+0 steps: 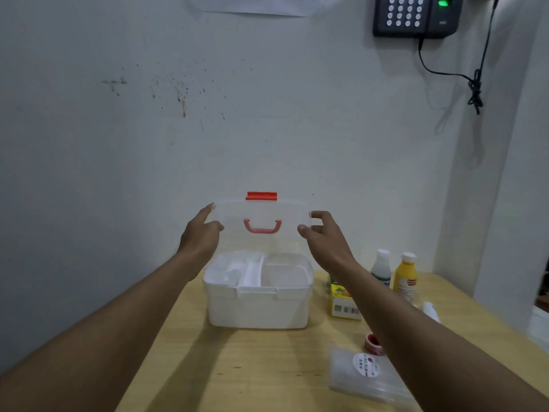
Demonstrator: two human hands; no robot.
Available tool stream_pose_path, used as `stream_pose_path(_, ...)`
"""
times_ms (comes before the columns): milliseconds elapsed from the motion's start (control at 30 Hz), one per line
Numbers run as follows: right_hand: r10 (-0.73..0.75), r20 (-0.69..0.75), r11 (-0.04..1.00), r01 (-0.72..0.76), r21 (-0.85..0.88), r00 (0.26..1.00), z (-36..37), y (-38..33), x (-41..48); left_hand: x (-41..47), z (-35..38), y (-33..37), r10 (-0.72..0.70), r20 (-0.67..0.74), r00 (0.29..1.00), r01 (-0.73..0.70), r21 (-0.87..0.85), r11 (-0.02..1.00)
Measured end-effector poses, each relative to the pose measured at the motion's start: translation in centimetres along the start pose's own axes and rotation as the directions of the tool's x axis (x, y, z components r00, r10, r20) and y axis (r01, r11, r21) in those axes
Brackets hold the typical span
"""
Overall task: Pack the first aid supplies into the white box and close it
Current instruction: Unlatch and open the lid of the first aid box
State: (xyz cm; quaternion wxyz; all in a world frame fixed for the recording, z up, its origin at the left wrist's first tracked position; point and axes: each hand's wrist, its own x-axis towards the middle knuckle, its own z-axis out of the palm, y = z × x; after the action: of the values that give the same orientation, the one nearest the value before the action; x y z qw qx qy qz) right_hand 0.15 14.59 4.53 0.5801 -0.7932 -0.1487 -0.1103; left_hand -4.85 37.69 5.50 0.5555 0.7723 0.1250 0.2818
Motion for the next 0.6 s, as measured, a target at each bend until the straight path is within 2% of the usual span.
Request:
stream_pose_path(100, 0.016, 0.051, 1.0, -0.015, -0.026, 0.999, 0.2, 0.5, 0.4, 0.7, 0.1, 0.0, -0.04, 0.053, 0.998, 0.038, 0.04, 0.998)
stream_pose_path(433, 0.095, 0.183, 0.989, -0.071, -0.132, 0.979, 0.4, 1.7, 2.0, 2.2, 1.8, -0.4, -0.116, 0.052, 0.992, 0.113, 0.047, 0.992)
stream_pose_path(600, 0.119, 0.218, 0.987, -0.092, -0.131, 0.969, 0.8, 1.4, 2.7, 2.8, 2.2, -0.9, -0.119, 0.068, 0.991, 0.113, 0.094, 0.989)
